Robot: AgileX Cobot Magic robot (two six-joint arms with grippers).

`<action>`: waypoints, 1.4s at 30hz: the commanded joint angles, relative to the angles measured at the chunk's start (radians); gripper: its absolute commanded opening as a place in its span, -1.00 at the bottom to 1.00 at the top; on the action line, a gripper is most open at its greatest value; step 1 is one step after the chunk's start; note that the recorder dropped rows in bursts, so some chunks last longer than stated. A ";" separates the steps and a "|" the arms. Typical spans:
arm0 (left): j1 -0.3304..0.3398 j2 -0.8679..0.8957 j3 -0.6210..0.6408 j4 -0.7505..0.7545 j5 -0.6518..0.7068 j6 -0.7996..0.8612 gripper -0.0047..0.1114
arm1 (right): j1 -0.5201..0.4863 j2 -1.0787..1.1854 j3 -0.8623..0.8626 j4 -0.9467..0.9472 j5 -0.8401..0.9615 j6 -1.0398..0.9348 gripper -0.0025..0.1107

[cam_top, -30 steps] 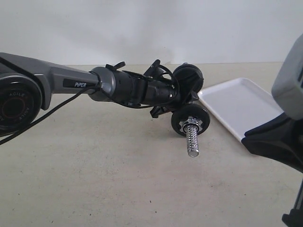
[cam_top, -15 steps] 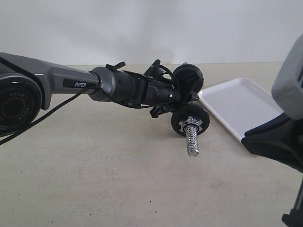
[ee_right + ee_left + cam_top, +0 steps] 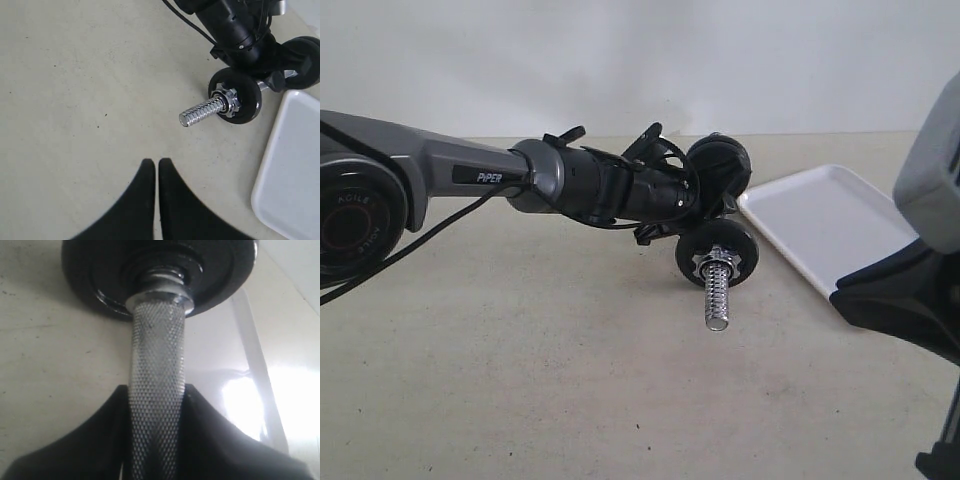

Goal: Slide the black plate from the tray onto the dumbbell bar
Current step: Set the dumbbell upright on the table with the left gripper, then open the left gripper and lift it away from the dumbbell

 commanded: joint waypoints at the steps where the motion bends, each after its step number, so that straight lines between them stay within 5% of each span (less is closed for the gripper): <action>1: -0.010 -0.226 -0.013 0.086 0.000 -0.004 -0.84 | 0.001 -0.004 0.001 0.002 -0.001 -0.005 -0.96; 14: -0.012 -0.226 -0.013 0.230 0.025 -0.065 -0.84 | 0.001 -0.004 0.001 0.002 -0.001 -0.005 -0.96; 30: -0.010 -0.226 -0.013 0.233 0.062 -0.065 -0.83 | 0.001 -0.004 0.001 0.002 0.032 0.001 -0.96; 39: -0.010 -0.226 -0.013 0.233 0.048 -0.075 -0.21 | 0.001 -0.004 0.001 0.002 0.038 0.003 -0.96; 42: -0.010 -0.226 -0.013 0.235 0.033 -0.075 -0.21 | 0.001 -0.004 0.001 0.002 0.038 0.003 -0.96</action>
